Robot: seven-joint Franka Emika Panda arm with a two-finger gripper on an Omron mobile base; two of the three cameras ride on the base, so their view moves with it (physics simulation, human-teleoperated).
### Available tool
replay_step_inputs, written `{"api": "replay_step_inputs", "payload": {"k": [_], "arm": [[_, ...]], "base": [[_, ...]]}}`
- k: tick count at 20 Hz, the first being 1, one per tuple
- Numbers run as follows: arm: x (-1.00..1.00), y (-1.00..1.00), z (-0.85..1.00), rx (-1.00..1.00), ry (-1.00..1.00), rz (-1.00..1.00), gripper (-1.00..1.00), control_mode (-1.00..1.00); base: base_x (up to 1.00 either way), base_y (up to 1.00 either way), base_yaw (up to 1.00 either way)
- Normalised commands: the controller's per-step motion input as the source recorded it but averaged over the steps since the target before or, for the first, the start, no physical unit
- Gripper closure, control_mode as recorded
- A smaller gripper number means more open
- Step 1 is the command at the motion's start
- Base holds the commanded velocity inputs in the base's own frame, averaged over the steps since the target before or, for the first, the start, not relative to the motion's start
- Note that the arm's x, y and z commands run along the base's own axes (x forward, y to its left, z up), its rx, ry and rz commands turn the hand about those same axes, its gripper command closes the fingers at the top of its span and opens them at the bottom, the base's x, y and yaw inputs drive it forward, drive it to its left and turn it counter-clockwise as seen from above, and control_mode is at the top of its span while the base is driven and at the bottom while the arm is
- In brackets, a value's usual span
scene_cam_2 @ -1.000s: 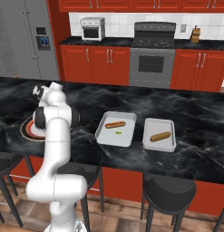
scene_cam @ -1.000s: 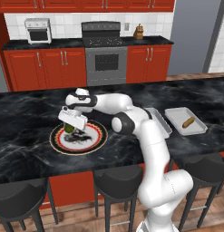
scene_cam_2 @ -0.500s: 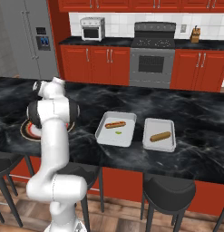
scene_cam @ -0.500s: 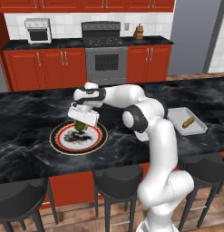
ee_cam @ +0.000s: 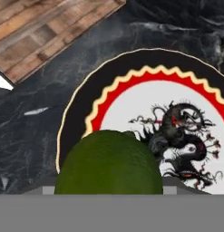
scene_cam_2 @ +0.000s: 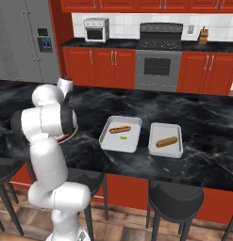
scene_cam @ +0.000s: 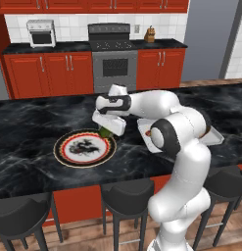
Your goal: Place one cooked food and one vegetable from the large plate to each tupperware container.
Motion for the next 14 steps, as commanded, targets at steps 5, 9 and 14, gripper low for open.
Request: {"api": "replay_step_inputs", "payload": {"k": [5,9,14], "arm": [[-0.03,-0.67,0.43,-0.22,0.00,-0.37,1.00,-1.00],[0.00,-0.74,0.61,-0.22,0.01,-0.37,1.00,-1.00],[-0.09,-0.98,0.18,-0.10,0.00,-0.32,1.00,-1.00]], "base": [[0.00,0.00,0.00],[0.00,0.00,0.00],[0.00,0.00,0.00]]}}
